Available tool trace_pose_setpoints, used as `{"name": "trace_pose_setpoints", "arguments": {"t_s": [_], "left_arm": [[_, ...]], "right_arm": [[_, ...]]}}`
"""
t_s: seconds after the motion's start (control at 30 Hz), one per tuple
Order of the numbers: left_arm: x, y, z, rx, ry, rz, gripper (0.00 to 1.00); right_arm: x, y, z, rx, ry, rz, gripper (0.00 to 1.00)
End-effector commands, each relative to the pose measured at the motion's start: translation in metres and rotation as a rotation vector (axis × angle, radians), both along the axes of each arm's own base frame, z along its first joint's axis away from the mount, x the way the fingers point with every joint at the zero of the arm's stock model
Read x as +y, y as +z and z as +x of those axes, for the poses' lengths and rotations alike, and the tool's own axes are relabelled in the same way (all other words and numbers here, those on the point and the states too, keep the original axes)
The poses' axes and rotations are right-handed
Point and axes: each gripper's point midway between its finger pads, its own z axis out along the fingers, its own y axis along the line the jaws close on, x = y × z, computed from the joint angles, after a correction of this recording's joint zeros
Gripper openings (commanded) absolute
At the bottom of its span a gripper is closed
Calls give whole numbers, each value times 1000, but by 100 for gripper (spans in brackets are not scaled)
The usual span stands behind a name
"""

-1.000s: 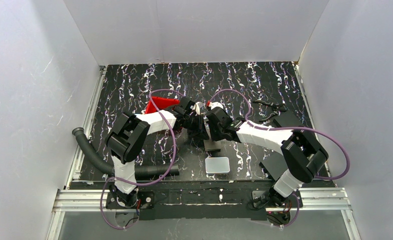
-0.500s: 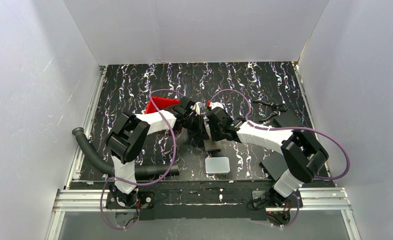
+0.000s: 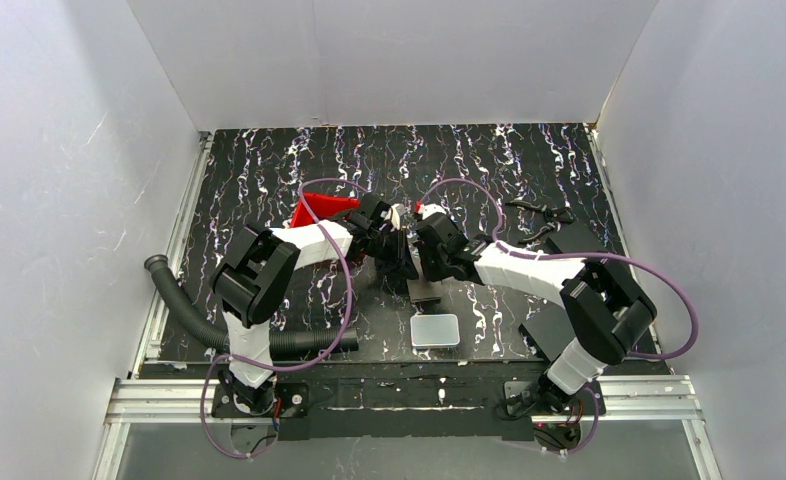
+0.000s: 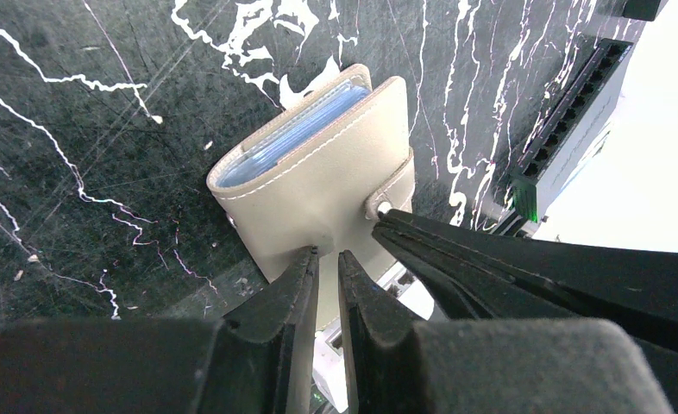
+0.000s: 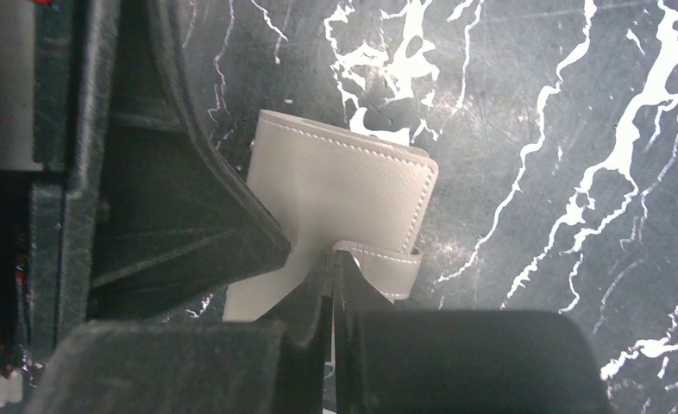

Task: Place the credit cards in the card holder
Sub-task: Close the card holder at the center of the board.

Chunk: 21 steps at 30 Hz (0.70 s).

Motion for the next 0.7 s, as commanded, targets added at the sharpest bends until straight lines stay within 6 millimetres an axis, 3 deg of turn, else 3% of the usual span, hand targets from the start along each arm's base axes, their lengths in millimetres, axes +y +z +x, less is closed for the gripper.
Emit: {"name": "trace_pose_setpoints", "arguments": {"t_s": [0.0,0.17,0.33,0.67], "left_arm": [[2,-8,-6,25,-9,17,14],[2,-8,-6,24,-9,18,14],[2,-8,-6,23,-11,18,14],[2,-9,-7,28,-12,16,14]], "right_arm": [[16,-17,-7,61,61,31,1],[12,-29,-14,91,82,6,1],[-4,-41,-24,117,34,-7,1],[-1,-51,-26,300,-109,449,1]]}}
